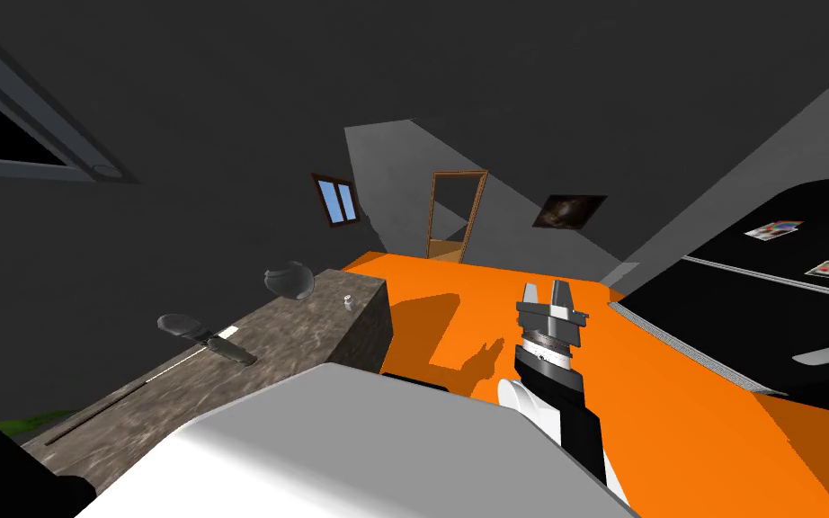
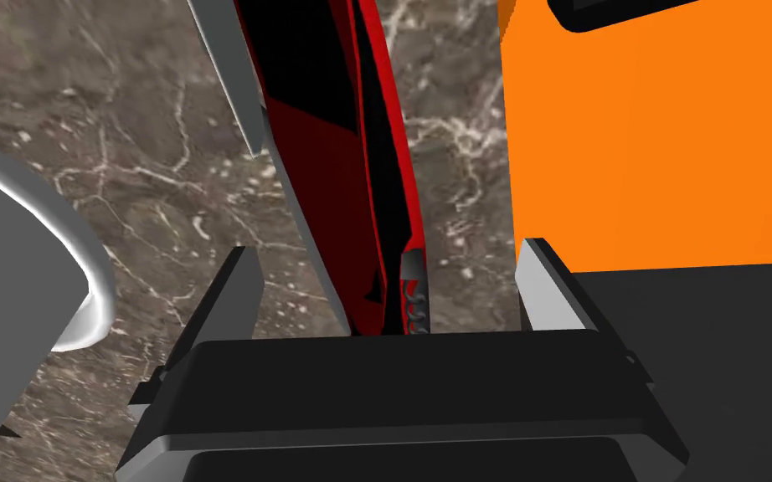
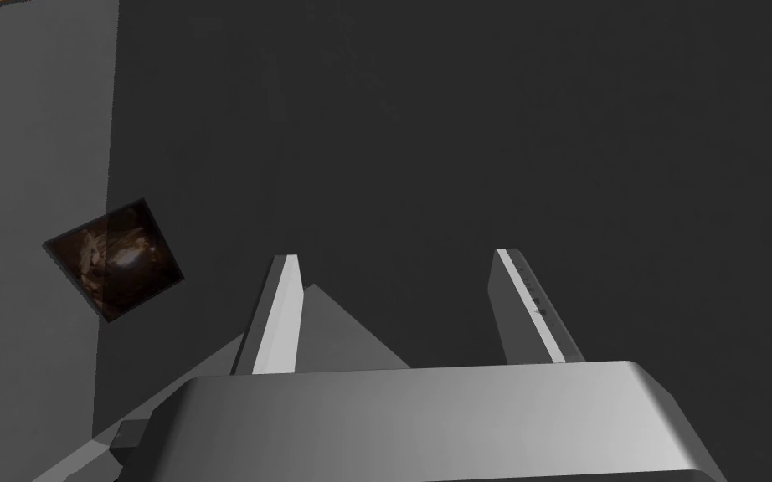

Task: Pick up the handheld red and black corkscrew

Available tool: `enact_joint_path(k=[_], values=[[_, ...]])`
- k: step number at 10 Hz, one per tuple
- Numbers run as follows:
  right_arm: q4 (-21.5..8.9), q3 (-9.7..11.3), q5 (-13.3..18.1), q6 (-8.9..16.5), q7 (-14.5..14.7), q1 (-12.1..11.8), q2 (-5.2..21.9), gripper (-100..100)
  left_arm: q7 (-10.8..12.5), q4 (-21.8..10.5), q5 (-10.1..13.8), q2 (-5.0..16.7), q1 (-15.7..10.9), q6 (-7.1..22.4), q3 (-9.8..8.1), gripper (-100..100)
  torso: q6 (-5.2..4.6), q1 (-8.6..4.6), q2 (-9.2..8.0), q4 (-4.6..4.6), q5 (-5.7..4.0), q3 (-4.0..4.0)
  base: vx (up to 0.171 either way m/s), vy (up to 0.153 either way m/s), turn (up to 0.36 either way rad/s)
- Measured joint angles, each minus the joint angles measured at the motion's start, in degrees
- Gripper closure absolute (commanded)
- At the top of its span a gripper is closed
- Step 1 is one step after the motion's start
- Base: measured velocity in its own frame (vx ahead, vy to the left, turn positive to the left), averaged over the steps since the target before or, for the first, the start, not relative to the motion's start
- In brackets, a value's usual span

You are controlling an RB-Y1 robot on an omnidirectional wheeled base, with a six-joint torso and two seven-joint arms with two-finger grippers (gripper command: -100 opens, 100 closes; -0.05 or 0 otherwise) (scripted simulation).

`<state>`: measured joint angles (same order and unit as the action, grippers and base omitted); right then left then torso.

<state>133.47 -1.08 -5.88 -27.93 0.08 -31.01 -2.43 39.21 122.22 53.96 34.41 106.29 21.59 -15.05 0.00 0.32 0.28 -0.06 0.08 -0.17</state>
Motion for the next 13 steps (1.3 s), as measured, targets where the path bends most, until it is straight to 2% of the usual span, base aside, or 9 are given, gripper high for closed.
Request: enact_joint_path(k=[1, 3, 4, 5, 6, 11, 12, 13], values=[[0.00, 0.00, 0.00, 0.00, 0.00, 0.00, 0.00, 0, 0.79, 0.23, 0.23, 0.17, 0.51, 1.39, 0.49, -100, -0.01, 0.17, -0.01, 0.00, 0.04, 0.01, 0.075, 0.153, -0.149], [0.00, 0.00, 0.00, 0.00, 0.00, 0.00, 0.00, 0, 1.67, 1.99, -0.51, -1.23, 3.10, 3.27, 2.50, -100, 0.01, -0.06, 0.01, 0.00, 0.00, -0.01, 0.066, 0.107, -0.110], [0.00, 0.00, 0.00, 0.00, 0.00, 0.00, 0.00, 0, 1.94, 1.87, -0.05, -0.89, 3.42, 3.85, 3.46, -100, 0.01, -0.04, 0.02, 0.00, 0.00, -0.01, 0.030, 0.057, -0.023], [0.00, 0.00, 0.00, 0.00, 0.00, 0.00, -0.01, 0, 2.02, 1.84, 0.01, -0.83, 3.43, 4.00, 3.56, 0, 0.03, -0.24, -0.08, 0.02, -0.04, 0.04, 0.005, 0.011, 0.000], [0.00, 0.01, 0.00, 0.00, 0.00, 0.00, -0.01, 0, 2.01, 1.85, 0.01, -0.83, 3.43, 3.99, 3.55, -100, 0.03, -0.41, -0.17, 0.04, -0.08, 0.10, 0.008, 0.010, 0.008], [0.00, 0.01, 0.00, 0.00, 0.00, 0.00, -0.01, 0, 0.66, -2.81, -1.08, -1.99, -1.30, 3.75, 5.64, -100, 0.04, -0.47, -0.23, 0.06, -0.10, 0.14, 0.007, 0.008, 0.006], [0.00, 0.01, 0.00, 0.00, 0.00, 0.00, -0.01, 0, 0.60, -2.94, -1.14, -2.04, -1.42, 3.76, 5.71, 100, 0.03, -0.50, -0.23, 0.06, -0.11, 0.14, 0.000, -0.003, 0.011], [0.00, 0.01, 0.00, 0.00, 0.00, 0.00, -0.02, 0, 0.61, -2.91, -1.11, -2.06, -1.38, 3.83, 5.84, 100, -0.03, -0.46, -0.23, 0.06, -0.16, 0.14, 0.000, 0.000, 0.000]])
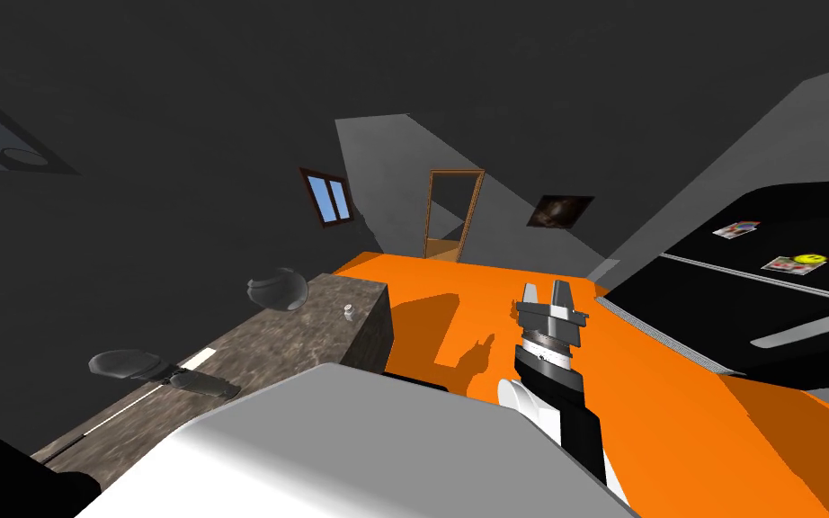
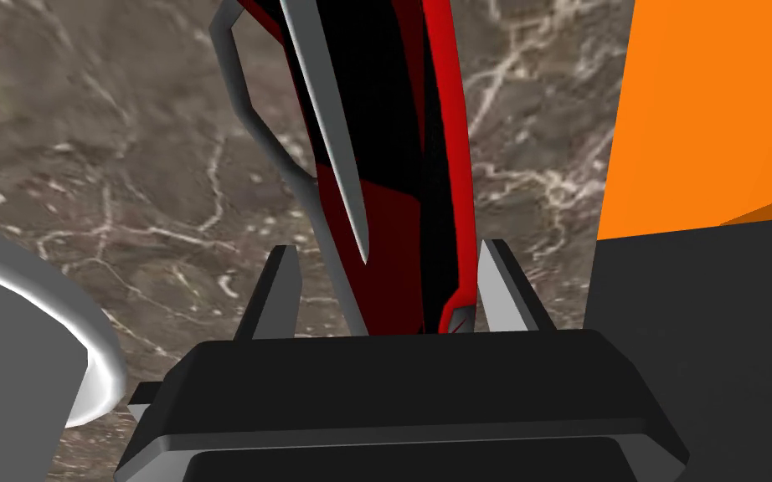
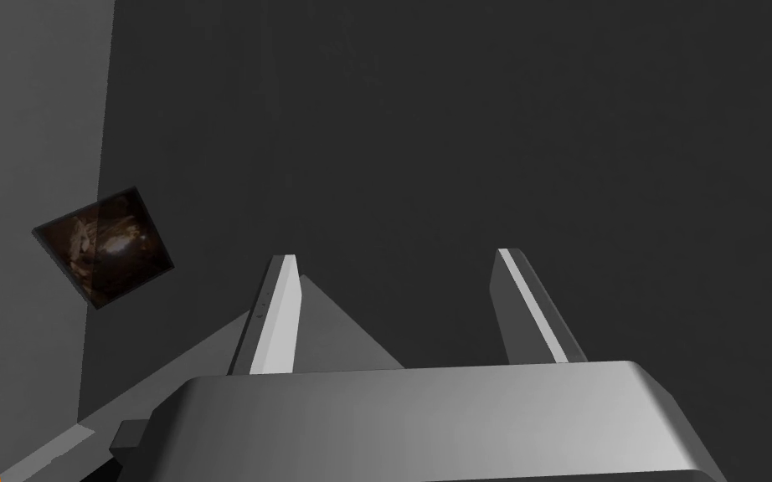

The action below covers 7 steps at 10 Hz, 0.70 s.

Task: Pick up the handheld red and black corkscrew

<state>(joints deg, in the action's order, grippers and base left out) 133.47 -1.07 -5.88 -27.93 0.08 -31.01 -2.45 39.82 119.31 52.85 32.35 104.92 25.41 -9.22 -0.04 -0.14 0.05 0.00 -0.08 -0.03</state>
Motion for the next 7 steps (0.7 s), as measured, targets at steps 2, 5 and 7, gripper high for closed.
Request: enact_joint_path(k=[2, 5, 7], values=[[0.00, 0.00, 0.00, 0.00, 0.00, 0.00, 0.00, 0, 0.06, -0.02, 0.02, -0.02, -0.02, -0.05, -0.06, 100, 0.00, -0.02, 0.01, -0.01, 0.02, -0.01, 0.000, 0.000, 0.000], [0.00, 0.00, 0.00, 0.00, 0.00, 0.00, 0.00, 0, 0.02, -0.02, -0.01, 0.00, -0.02, -0.04, -0.07, 100, 0.03, -0.04, 0.01, -0.01, 0.02, -0.01, -0.002, -0.002, -0.005], [0.00, 0.00, 0.00, 0.00, 0.00, 0.00, 0.00, 0, 0.54, 2.08, 0.30, 0.39, 2.06, 0.06, -0.98, 100, 0.01, -0.11, 0.01, -0.02, -0.02, -0.02, -0.012, -0.012, -0.013]])
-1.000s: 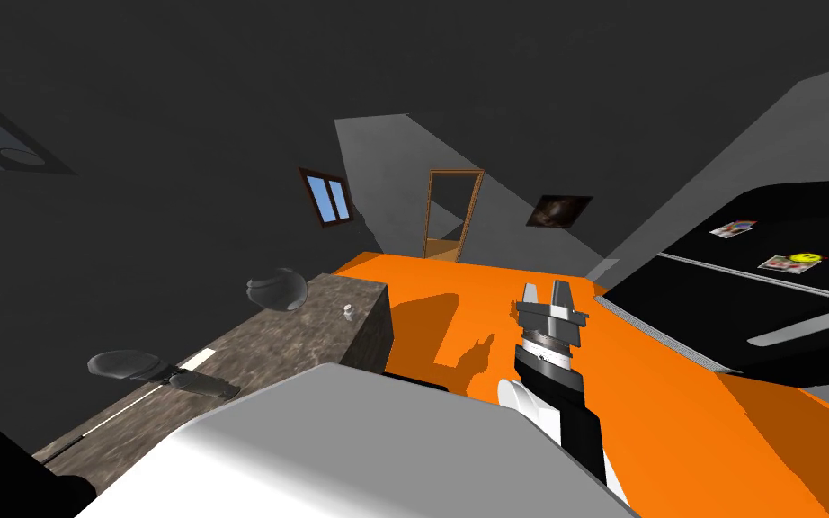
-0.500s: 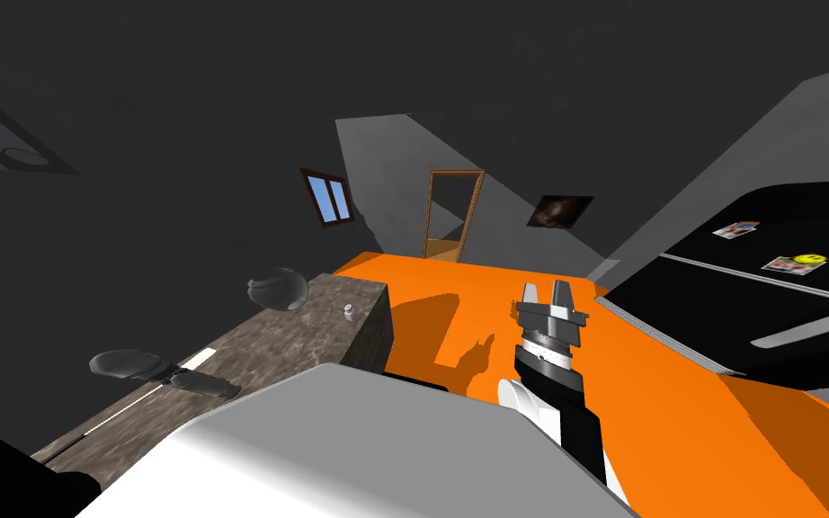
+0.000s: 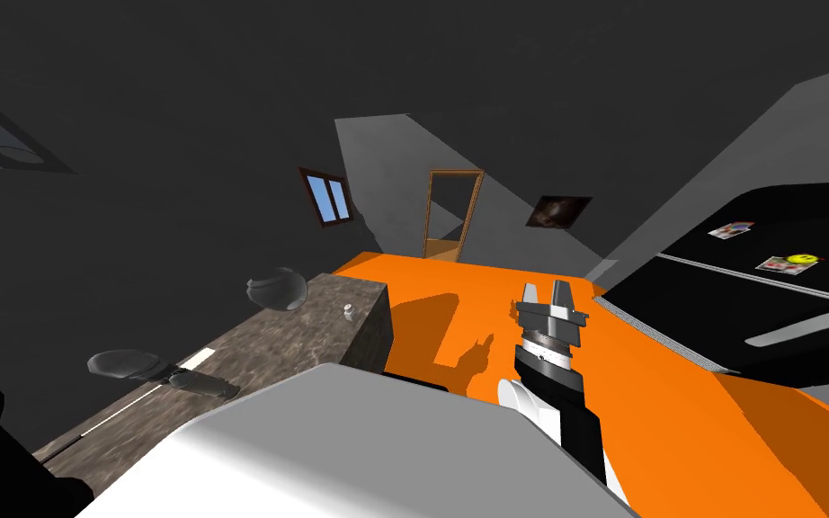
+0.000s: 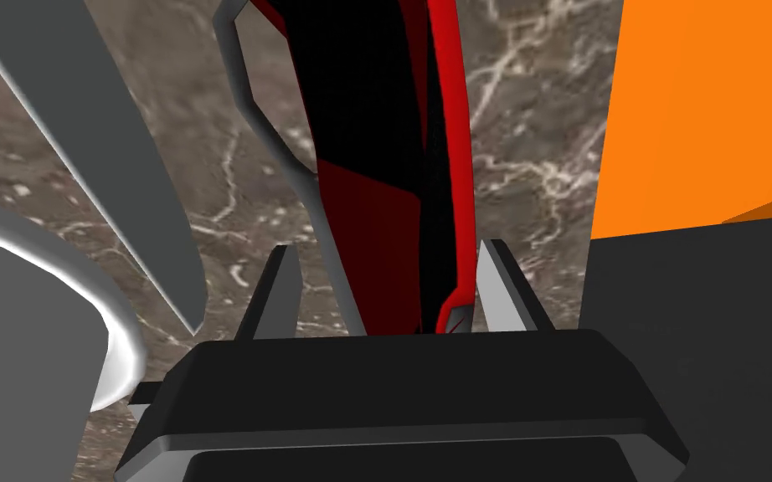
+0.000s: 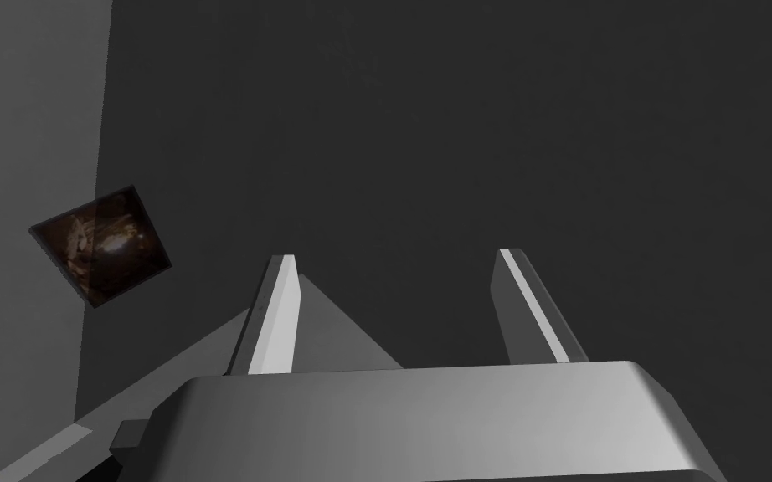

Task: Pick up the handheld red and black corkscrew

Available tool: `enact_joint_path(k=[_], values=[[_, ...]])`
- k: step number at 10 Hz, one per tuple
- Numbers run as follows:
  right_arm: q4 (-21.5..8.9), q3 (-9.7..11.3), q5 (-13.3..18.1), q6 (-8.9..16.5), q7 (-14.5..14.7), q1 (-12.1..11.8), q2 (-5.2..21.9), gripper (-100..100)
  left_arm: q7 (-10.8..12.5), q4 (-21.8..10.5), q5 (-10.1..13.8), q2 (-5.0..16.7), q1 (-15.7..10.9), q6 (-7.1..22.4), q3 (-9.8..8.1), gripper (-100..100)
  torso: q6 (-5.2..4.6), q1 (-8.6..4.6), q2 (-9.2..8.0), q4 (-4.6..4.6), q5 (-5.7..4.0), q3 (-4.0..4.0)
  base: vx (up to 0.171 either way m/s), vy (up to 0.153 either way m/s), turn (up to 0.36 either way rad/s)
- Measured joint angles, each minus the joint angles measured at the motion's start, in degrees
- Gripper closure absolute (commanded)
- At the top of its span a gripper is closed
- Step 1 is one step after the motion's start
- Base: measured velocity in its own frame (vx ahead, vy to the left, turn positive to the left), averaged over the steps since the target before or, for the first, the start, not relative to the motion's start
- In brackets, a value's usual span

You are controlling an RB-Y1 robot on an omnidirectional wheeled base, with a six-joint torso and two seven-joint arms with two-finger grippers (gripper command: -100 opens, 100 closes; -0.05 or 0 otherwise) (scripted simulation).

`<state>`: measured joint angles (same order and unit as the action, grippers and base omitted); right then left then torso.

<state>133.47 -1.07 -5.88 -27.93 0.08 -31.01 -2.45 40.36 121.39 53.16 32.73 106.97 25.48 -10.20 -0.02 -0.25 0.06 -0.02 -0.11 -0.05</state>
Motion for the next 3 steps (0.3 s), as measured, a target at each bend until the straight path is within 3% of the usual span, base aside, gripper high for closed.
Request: enact_joint_path(k=[2, 3], values=[[0.00, 0.00, 0.00, 0.00, 0.00, 0.00, 0.00, 0, 0.73, 2.02, 0.33, 0.47, 1.85, 0.27, -0.99, 100, 0.02, -0.02, 0.00, 0.00, 0.00, 0.00, -0.008, -0.008, -0.006], [0.00, 0.00, 0.00, 0.00, 0.00, 0.00, 0.00, 0, 0.80, 2.14, 0.35, 0.50, 1.96, 0.30, -1.04, 0, 0.03, 0.01, 0.00, 0.01, 0.01, 0.01, 0.000, 0.000, 0.000]])
